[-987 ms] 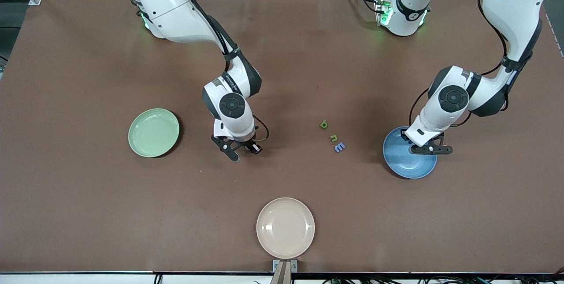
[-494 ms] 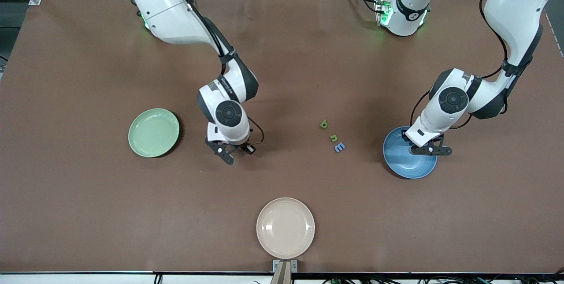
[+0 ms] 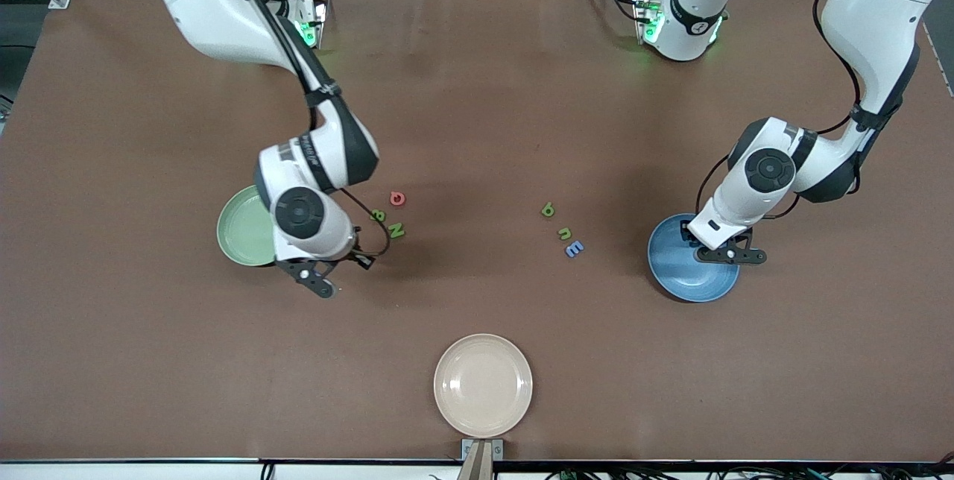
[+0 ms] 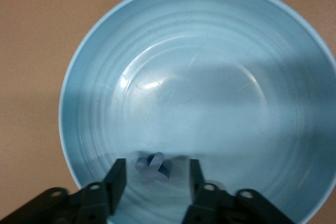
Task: Sort upper and lower case letters into plates
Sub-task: 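Lower the blue c into the green plate while the left gripper reaches the E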
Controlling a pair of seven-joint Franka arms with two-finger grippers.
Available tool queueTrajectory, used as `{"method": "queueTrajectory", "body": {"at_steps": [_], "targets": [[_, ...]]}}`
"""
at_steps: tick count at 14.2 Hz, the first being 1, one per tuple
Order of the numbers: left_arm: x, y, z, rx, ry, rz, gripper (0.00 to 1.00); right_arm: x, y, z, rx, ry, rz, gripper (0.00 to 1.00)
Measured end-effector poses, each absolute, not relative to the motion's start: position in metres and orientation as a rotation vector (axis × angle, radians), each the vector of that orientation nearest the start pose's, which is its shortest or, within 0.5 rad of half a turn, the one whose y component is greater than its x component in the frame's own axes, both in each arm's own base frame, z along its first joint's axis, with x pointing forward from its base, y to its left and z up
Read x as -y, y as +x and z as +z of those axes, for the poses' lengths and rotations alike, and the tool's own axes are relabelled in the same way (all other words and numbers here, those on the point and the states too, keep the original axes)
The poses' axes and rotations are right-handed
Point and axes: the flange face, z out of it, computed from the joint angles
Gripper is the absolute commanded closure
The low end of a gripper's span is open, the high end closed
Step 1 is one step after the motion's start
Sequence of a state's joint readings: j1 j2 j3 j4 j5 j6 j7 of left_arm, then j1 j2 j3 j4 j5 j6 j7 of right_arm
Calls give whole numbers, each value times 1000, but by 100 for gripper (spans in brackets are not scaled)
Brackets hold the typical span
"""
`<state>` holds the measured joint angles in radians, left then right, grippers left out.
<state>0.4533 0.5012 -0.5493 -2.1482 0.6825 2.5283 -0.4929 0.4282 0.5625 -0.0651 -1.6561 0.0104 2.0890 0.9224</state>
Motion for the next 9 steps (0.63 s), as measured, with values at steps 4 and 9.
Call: {"method": "queueTrajectory", "body": {"at_steps": [4, 9], "targets": [[77, 567, 207, -184, -3026, -121, 0, -158, 603, 280, -733, -3123, 147, 100], [167, 583, 263, 132, -3072, -109, 0, -69, 552, 243, -590, -3118, 92, 100]]}}
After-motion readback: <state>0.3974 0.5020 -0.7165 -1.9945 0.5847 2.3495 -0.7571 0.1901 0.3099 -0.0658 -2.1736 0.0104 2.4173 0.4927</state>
